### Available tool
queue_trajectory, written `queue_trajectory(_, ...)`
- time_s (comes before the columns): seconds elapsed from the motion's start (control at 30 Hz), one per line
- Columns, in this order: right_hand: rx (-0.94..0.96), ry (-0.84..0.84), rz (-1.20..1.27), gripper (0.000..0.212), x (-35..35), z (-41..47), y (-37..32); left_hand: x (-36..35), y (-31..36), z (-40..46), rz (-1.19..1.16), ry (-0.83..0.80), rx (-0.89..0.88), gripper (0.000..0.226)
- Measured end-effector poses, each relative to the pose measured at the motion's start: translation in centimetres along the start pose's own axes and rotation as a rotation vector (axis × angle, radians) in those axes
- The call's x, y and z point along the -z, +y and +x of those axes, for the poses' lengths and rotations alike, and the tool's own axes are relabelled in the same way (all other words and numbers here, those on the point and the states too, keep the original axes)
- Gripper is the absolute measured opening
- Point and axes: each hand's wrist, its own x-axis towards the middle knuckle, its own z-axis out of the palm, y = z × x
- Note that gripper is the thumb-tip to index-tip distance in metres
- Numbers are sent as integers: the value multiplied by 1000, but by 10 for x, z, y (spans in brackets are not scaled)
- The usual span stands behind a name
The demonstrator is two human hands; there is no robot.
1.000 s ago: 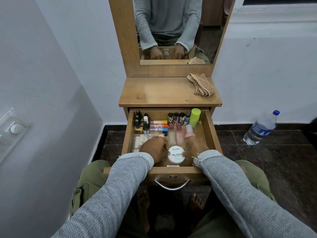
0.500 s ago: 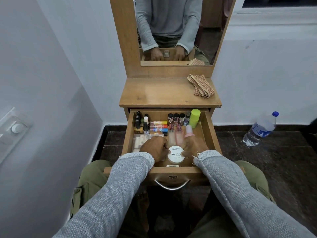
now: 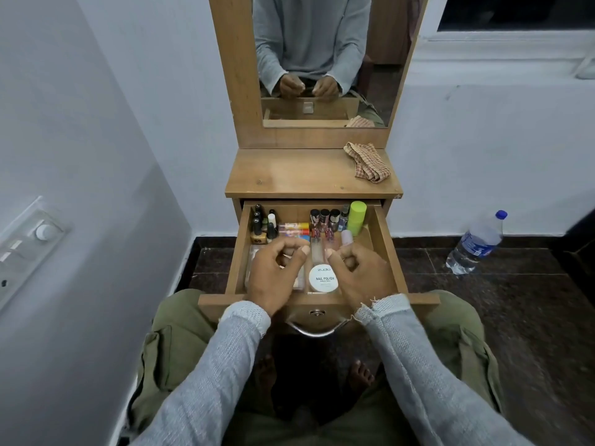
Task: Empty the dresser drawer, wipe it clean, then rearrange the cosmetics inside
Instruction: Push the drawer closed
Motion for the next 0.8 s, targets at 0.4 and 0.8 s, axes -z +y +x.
queue_trajectory(0.4,-674,-301,402,31,-14,-84,39,-14,-31,-88,-441,-51,726,17)
queue_trajectory(0.8,-793,-214,802,15,-22,-79,51,-24,-65,-75,-383,64,833,16)
